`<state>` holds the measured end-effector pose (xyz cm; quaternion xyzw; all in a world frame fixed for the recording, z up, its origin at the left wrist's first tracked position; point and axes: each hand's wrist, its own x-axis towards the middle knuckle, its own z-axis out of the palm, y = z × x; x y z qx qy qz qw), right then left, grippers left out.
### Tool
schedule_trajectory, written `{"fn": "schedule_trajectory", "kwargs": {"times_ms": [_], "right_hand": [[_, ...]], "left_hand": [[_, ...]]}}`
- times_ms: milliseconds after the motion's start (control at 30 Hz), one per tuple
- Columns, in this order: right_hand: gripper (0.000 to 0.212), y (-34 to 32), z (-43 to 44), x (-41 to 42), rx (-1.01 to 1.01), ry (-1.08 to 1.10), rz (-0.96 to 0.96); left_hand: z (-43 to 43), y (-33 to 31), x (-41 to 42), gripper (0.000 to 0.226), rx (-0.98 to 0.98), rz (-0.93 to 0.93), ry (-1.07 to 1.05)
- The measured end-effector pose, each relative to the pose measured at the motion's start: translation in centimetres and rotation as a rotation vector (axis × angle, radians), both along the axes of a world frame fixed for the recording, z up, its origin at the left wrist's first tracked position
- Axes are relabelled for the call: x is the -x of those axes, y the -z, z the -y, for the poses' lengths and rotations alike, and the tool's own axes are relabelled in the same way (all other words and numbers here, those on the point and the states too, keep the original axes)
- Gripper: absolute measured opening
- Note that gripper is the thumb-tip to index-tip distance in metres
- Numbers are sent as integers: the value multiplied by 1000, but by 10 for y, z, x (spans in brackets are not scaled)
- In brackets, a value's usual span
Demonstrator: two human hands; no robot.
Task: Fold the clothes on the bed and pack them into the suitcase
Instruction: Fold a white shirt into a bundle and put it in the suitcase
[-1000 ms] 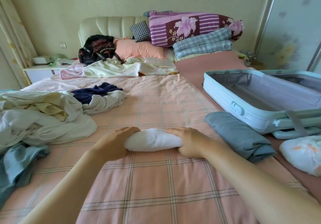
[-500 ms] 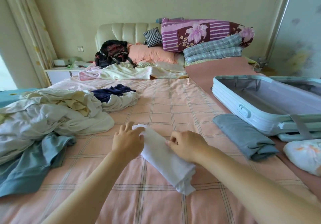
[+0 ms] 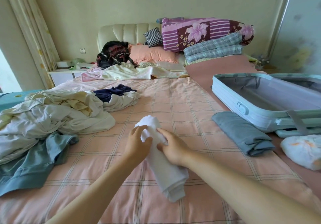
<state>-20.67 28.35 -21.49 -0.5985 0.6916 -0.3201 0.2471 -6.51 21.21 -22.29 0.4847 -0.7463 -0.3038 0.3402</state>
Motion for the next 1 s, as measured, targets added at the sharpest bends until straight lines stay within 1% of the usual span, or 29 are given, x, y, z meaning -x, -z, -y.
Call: {"fn": "schedule_trajectory", "kwargs": {"times_ms": [100, 200, 367, 500, 600, 633, 733, 767, 833, 867, 900, 967, 1000], "right_hand": [[62, -8, -12, 21, 74, 49, 19], [59, -25, -26, 60, 152, 109, 7], [45, -55, -45, 145, 219, 313, -3], [42, -67, -60, 209, 253, 409, -94], [43, -56, -68, 242, 208, 433, -189], [39, -50, -70, 249, 202, 434, -250], [25, -32, -79, 256, 278, 440, -515], [19, -29, -81, 257, 301, 448, -599], [11, -31, -83, 254, 321, 476, -687], [15, -31, -83, 254, 310, 486, -678], [19, -30, -84, 254, 289, 481, -631], [25, -26, -87, 257, 253, 465, -484], [30, -26, -90, 258, 228, 450, -402]], "left_hand": [[-3, -1, 19, 45, 5, -28, 78], [-5, -9, 49, 46, 102, -118, 222], [-16, -37, 130, 47, 132, -143, 340], [-28, -52, 194, 50, 172, -40, 422], [-38, -55, 233, 49, 176, 52, 504], [-40, -53, 244, 49, 180, 99, 532], [-45, -35, 270, 51, 201, 412, 674], [-44, -28, 276, 52, 182, 457, 698], [-39, -23, 280, 52, 152, 411, 665], [-35, -24, 281, 48, 181, 377, 617], [-30, -27, 283, 43, 255, 384, 563], [-21, -31, 289, 37, 405, 421, 485], [-18, -33, 294, 37, 428, 419, 479]]}}
